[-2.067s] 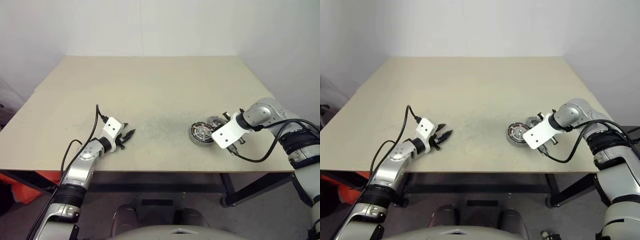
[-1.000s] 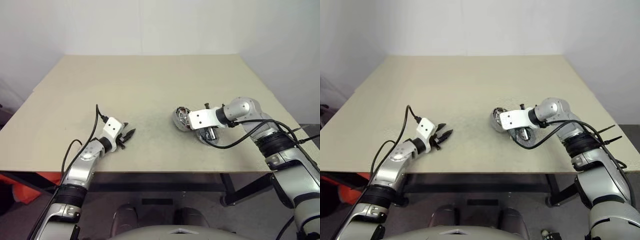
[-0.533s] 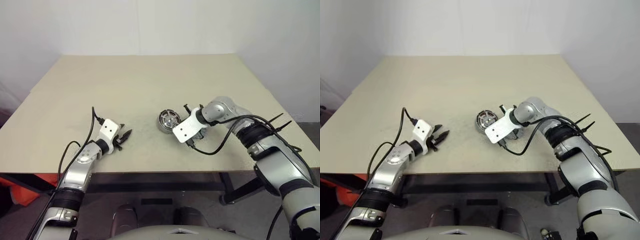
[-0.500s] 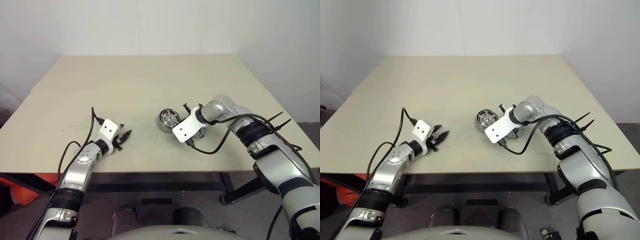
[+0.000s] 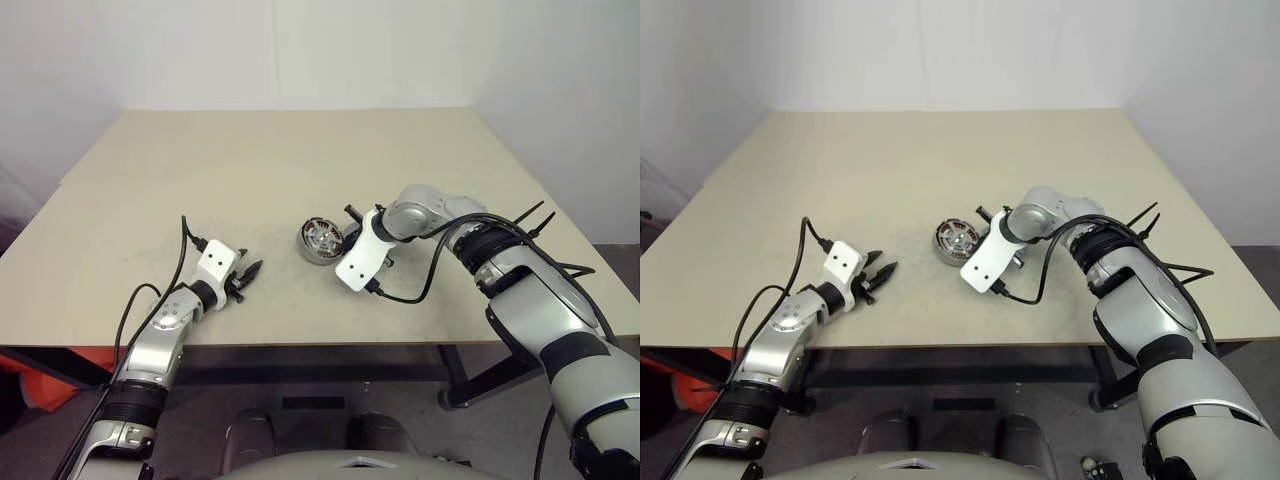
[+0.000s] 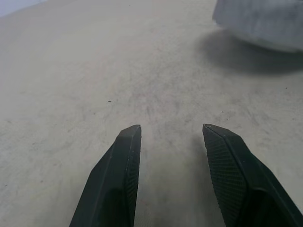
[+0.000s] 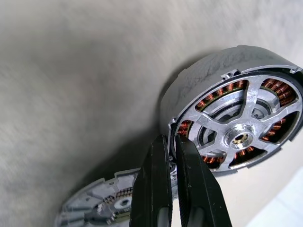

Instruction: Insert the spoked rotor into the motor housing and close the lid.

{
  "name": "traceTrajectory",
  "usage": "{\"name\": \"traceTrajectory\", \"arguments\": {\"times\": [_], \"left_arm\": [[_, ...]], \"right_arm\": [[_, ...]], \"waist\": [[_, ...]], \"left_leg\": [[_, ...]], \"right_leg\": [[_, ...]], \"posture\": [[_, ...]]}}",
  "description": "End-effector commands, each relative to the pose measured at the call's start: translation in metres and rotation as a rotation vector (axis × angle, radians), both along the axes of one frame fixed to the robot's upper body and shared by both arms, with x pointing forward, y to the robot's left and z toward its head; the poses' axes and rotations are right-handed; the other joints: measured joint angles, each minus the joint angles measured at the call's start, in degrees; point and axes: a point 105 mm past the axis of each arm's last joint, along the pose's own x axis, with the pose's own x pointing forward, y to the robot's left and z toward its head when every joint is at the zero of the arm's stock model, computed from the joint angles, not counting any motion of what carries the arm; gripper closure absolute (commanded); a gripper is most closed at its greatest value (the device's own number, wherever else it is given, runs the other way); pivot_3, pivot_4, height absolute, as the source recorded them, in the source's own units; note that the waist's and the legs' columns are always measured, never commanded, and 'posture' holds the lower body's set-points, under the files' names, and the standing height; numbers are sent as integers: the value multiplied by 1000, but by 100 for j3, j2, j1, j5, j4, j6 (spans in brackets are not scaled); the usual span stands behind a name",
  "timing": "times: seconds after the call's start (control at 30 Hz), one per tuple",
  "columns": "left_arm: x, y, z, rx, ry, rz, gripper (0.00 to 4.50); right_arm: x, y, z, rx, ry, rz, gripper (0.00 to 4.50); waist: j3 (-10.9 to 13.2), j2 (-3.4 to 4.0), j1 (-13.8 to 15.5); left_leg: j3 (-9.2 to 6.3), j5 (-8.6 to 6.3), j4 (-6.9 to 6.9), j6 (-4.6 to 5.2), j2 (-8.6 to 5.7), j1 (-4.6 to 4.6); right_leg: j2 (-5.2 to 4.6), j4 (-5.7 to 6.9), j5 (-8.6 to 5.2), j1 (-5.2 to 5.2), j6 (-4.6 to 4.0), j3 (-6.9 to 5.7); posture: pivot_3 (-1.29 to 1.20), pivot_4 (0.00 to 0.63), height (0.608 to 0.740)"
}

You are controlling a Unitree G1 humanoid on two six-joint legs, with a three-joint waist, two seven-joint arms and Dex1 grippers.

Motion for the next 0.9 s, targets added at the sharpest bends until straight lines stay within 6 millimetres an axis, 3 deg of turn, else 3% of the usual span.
{"name": "traceTrajectory", "arguments": {"times": [0.03,0.37,0.4,0.77,0.8,0.9], "left_arm": [[3,1,15,-4,-51,2,2306],[2,0,14,-3,-51,4,2306],[2,0,14,-3,-51,4,2306],[4,-1,13,-2,-46,-5,2306],[4,-2,14,-2,-47,-8,2306],[7,-4,16,-1,-52,-22,2306]], "right_arm": [[5,17,26,54,-71,51,4497],[6,27,24,74,-52,46,4497],[5,27,25,76,-50,51,3922],[-2,29,47,196,-30,54,237],[-2,29,52,228,-16,35,13],[-2,31,68,403,65,-70,13]], "waist": [[0,0,0],[0,0,-83],[0,0,-97],[0,0,-129],[0,0,-129],[0,-1,-124]], "left_leg": [[0,0,0,0,0,0],[0,2,1,-3,0,7],[0,2,1,-3,0,7],[0,2,1,-3,0,5],[0,2,1,-3,0,5],[-1,2,1,-3,0,7]], "right_leg": [[0,0,0,0,0,0],[4,10,0,0,0,2],[4,10,0,0,0,2],[3,9,0,1,-1,3],[3,9,0,1,-1,3],[3,9,0,5,-1,3]], "posture": [[0,0,740],[0,0,740],[0,0,740],[0,0,740],[0,0,740],[0,0,740]]}}
